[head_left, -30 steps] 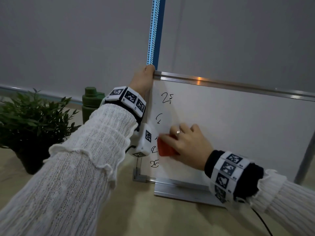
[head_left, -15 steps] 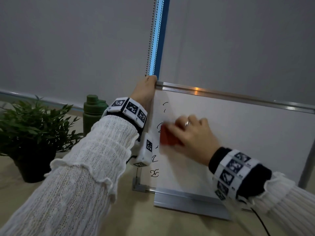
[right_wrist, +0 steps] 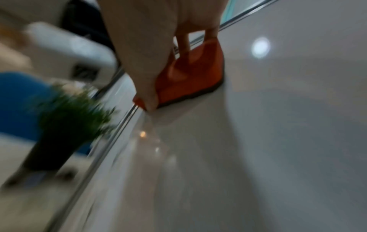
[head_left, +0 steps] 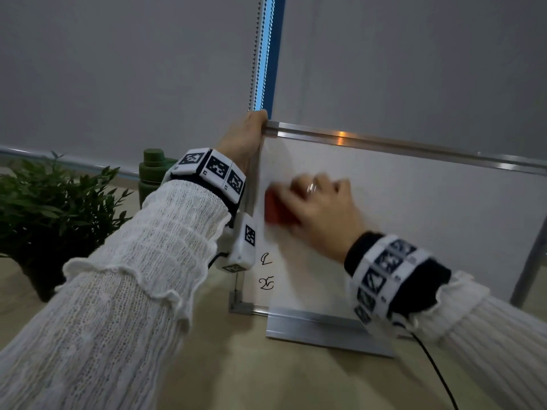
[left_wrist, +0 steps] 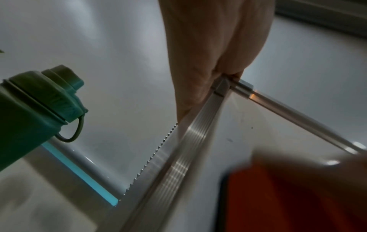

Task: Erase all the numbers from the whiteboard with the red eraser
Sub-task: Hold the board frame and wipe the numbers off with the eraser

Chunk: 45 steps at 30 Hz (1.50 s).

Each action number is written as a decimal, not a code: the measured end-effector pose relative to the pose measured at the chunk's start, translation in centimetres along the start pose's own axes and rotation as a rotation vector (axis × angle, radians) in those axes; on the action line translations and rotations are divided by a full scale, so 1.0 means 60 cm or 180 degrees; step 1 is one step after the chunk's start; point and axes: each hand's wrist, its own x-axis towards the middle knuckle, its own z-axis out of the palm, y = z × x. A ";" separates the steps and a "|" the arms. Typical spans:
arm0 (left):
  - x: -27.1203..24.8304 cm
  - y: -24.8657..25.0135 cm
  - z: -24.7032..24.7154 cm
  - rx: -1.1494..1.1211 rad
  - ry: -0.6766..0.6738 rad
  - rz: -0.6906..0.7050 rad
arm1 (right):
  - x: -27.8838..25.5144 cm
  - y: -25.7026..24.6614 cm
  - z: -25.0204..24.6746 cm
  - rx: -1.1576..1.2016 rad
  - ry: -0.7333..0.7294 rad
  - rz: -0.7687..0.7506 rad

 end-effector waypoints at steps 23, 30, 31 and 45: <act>0.015 -0.006 -0.006 -0.0052 -0.0196 -0.0068 | 0.028 -0.023 0.002 0.0242 0.0099 0.0595; 0.013 -0.004 -0.004 -0.0245 -0.0212 -0.0160 | -0.140 -0.096 0.046 0.0197 -0.1060 -0.0944; 0.009 -0.003 -0.003 -0.0258 -0.0216 -0.0160 | -0.126 -0.091 0.042 0.0219 -0.1062 -0.0911; 0.006 0.000 0.002 0.0070 0.0009 -0.0057 | -0.088 -0.083 0.034 0.0067 -0.1465 -0.1173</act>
